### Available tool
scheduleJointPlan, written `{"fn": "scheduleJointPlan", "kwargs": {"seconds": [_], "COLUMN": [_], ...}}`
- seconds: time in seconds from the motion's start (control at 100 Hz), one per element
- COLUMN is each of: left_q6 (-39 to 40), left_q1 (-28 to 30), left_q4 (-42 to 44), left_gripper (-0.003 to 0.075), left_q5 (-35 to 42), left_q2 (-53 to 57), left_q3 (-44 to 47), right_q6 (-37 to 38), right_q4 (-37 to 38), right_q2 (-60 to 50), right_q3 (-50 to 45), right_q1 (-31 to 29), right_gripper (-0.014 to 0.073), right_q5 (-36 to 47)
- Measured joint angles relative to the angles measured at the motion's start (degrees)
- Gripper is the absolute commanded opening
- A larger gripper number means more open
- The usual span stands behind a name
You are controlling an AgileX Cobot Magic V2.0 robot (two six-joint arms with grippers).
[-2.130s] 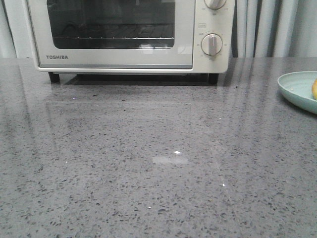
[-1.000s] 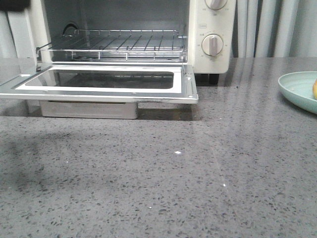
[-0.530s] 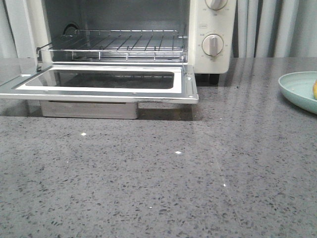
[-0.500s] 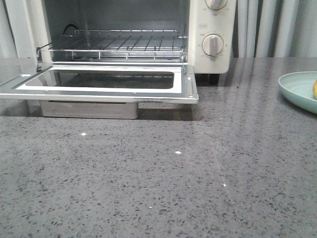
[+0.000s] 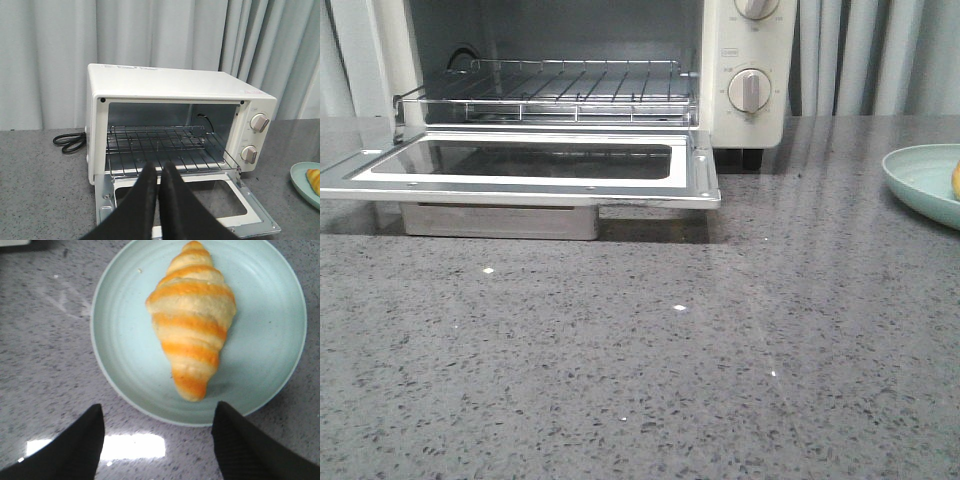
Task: Put bread in oven
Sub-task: 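Move the right gripper above the croissant on the blue plate, then lower the right gripper and grasp the croissant, lift it off the plate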
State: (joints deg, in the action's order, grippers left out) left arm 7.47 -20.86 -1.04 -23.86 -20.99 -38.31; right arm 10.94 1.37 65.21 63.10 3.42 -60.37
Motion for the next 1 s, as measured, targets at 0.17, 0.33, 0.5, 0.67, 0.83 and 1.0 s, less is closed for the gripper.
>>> {"fn": "scheduleJointPlan", "kwargs": {"seconds": [0.17, 0.33, 0.5, 0.67, 0.83, 1.0], "left_q6": [0.00, 0.00, 0.00, 0.00, 0.00, 0.00], "left_q1": [0.00, 0.00, 0.00, 0.00, 0.00, 0.00], "left_q4": [0.15, 0.15, 0.22, 0.22, 0.44, 1.04], "left_gripper": [-0.0022, -0.0022, -0.0022, -0.0022, -0.0022, -0.0022], "left_q5": [-0.84, -0.96, -1.07, -1.07, -1.07, -1.16], "left_q2": [0.00, 0.00, 0.00, 0.00, 0.00, 0.00], "left_q3": [-0.05, -0.05, -0.05, -0.05, -0.05, -0.05], "right_q6": [0.00, -0.05, -0.05, -0.05, -0.05, -0.05], "right_q4": [2.98, 4.75, 5.76, 7.90, 9.11, 9.45], "right_q2": [6.41, 11.38, 15.85, 19.03, 21.34, 22.61], "right_q3": [2.20, 3.79, 5.07, 5.18, 5.18, 5.25], "right_q1": [0.00, 0.00, 0.00, 0.00, 0.00, 0.00], "right_gripper": [0.0422, 0.0422, 0.0422, 0.0422, 0.0422, 0.0406], "right_q5": [1.17, 3.12, 5.88, 7.61, 8.65, 9.51]}}
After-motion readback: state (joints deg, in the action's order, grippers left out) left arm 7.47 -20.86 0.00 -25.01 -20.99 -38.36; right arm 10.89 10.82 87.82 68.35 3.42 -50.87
